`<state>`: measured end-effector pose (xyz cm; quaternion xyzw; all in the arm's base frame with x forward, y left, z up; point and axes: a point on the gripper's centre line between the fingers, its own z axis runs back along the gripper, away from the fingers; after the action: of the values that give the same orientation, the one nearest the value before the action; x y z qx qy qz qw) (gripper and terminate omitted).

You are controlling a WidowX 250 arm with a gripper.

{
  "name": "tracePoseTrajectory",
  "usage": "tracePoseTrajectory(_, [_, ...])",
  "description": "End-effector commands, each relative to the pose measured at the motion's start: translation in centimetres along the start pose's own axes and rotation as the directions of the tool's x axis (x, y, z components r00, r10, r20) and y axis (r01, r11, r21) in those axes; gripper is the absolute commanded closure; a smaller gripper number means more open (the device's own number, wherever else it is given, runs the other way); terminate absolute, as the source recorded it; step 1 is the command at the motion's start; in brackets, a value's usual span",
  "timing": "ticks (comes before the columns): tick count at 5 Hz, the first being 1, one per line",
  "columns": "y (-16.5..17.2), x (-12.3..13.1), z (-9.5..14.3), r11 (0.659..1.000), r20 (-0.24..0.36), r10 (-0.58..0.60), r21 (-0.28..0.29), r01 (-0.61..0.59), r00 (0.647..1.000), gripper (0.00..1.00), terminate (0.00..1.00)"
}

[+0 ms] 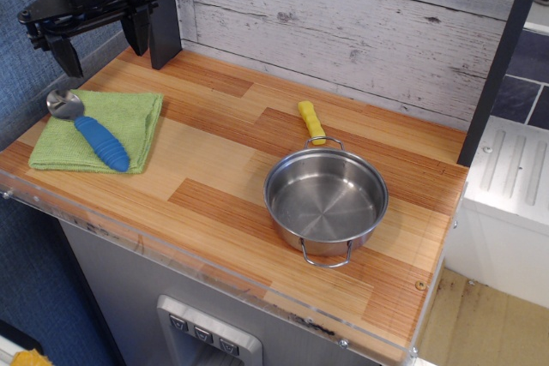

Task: Pick the yellow item and put it inside the vessel

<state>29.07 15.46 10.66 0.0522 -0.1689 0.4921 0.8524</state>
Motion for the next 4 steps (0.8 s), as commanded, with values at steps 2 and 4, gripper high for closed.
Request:
tracePoseTrajectory(2, [-2.5, -0.8, -0.9, 0.999, -0.019, -0.041, -0.025, 0.041, 0.999, 0.0, 0.0])
tracePoseTrajectory(4, [-6.9, -2.6, -2.1, 0.993, -0.036, -0.085, -0.086, 0.082, 0.996, 0.0, 0.0])
